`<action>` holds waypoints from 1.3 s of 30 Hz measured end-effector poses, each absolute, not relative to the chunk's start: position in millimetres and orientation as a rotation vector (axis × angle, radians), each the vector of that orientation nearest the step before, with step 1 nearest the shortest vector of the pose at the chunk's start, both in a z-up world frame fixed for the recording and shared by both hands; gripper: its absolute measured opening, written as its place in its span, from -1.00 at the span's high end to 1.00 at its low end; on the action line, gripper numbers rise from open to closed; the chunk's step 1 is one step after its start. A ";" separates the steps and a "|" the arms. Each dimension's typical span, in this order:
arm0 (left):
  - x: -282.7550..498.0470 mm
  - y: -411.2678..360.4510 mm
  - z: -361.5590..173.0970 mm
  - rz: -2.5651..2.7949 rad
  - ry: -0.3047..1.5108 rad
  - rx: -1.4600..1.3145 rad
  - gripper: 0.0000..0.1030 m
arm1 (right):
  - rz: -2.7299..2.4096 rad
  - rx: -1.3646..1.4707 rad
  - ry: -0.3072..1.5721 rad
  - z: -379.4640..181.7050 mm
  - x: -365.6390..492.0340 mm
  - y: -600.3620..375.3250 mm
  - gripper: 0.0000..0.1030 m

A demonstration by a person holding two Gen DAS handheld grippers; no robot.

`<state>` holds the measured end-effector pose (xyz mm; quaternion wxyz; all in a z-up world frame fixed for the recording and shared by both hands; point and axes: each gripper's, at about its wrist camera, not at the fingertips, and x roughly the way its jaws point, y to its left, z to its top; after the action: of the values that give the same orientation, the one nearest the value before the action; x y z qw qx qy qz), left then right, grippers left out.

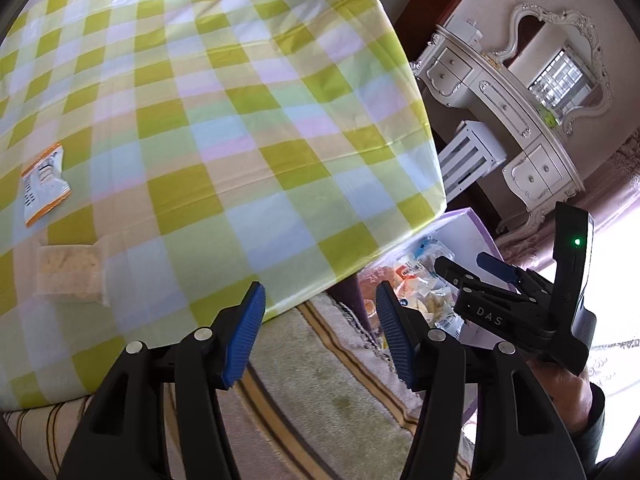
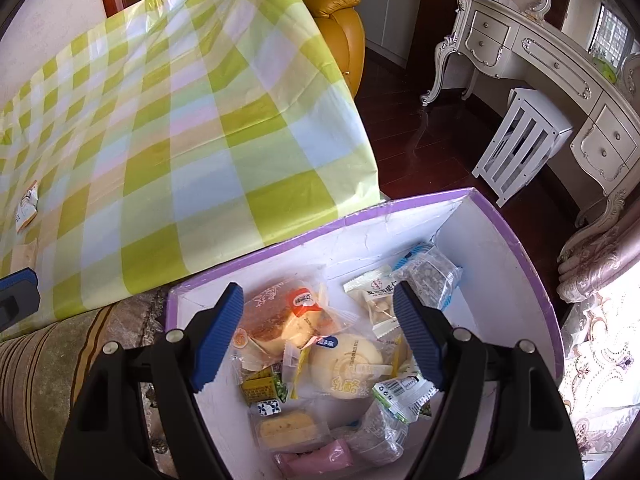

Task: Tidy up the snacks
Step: 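Move both open tools back to the last snacks on the tablecloth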

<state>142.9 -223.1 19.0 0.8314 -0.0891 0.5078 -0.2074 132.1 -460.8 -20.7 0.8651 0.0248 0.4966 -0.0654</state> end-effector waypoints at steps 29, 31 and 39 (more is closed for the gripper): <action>198.1 -79.9 -22.7 -0.057 1.137 -0.371 -0.42 | 0.047 0.029 1.008 -2.4 162.6 -382.4 -0.52; 201.7 -89.3 -23.3 -0.043 1.145 -0.282 -0.40 | 0.056 0.035 1.005 -1.0 166.7 -376.1 -0.52; 201.8 -104.6 -24.7 0.021 1.149 -0.042 0.07 | 0.097 0.037 0.971 10.5 187.1 -340.6 -0.53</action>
<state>201.8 -104.6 -24.7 0.8391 -0.0199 0.5434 0.0100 187.1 -340.6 10.5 0.8832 0.0175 0.4663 0.0465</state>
